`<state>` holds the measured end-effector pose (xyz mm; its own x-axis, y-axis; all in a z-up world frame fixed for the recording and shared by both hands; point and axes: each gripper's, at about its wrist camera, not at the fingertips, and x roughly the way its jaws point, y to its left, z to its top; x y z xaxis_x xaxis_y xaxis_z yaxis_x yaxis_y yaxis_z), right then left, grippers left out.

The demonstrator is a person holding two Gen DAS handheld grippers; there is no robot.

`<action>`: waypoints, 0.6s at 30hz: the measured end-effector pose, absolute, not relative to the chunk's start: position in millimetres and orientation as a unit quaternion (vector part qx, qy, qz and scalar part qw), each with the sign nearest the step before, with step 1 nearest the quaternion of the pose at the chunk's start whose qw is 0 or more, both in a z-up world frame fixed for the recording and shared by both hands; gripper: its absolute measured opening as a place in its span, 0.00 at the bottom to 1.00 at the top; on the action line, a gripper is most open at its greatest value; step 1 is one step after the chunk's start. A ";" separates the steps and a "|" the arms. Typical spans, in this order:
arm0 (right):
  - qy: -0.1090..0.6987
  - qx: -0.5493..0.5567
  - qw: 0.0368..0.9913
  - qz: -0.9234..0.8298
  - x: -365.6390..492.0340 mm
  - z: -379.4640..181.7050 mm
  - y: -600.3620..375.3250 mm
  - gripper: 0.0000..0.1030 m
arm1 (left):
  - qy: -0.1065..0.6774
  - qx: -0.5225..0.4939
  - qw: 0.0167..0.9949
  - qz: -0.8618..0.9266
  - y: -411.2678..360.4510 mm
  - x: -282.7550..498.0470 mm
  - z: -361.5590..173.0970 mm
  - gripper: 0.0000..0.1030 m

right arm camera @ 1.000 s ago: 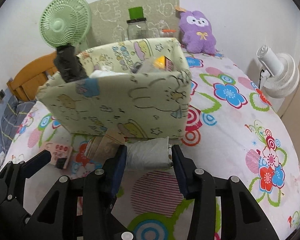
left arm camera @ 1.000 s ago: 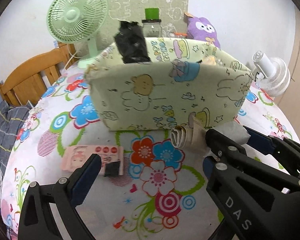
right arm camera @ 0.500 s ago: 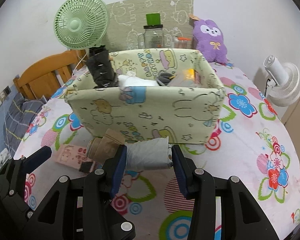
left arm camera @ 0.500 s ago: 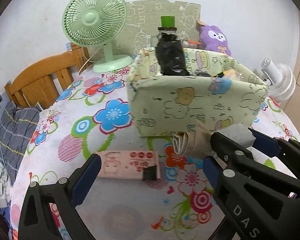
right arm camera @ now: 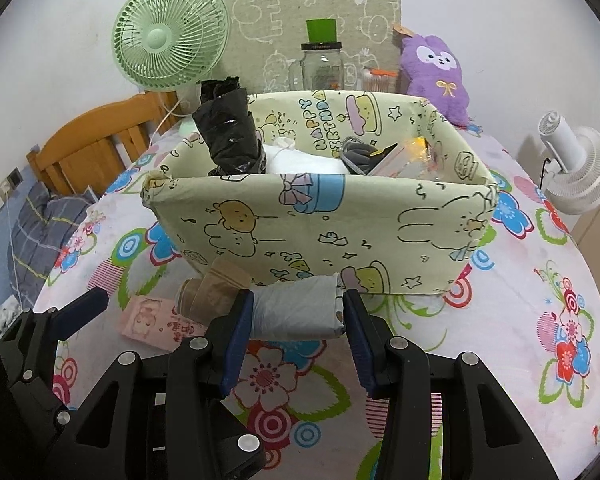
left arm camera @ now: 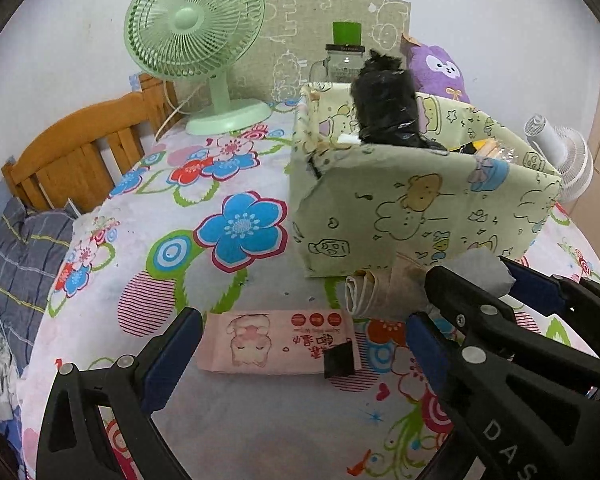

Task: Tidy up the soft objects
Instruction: 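Grasp the white plastic bag and beige rolled cloth with the right tool, then grasp the pink wipes pack with the left tool while the right holds the white bag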

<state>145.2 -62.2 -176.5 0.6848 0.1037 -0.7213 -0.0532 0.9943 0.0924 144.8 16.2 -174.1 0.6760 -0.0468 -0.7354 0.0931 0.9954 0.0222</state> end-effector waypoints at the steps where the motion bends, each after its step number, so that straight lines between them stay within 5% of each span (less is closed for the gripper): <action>1: 0.396 0.032 0.917 0.042 145.9 -177.2 -61.8 0.47 | 0.403 0.027 0.914 -0.040 17.3 146.4 -175.3 1.00; 18: 0.416 0.037 0.908 0.034 159.8 -188.8 -56.1 0.47 | 0.467 0.018 0.883 -0.045 23.5 172.6 -199.9 1.00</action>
<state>159.8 -56.1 -188.8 0.6519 0.0920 -0.7527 -0.0303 0.9950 0.0953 172.6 23.5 -199.9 0.5605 -0.0615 -0.8259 0.0958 0.9954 -0.0091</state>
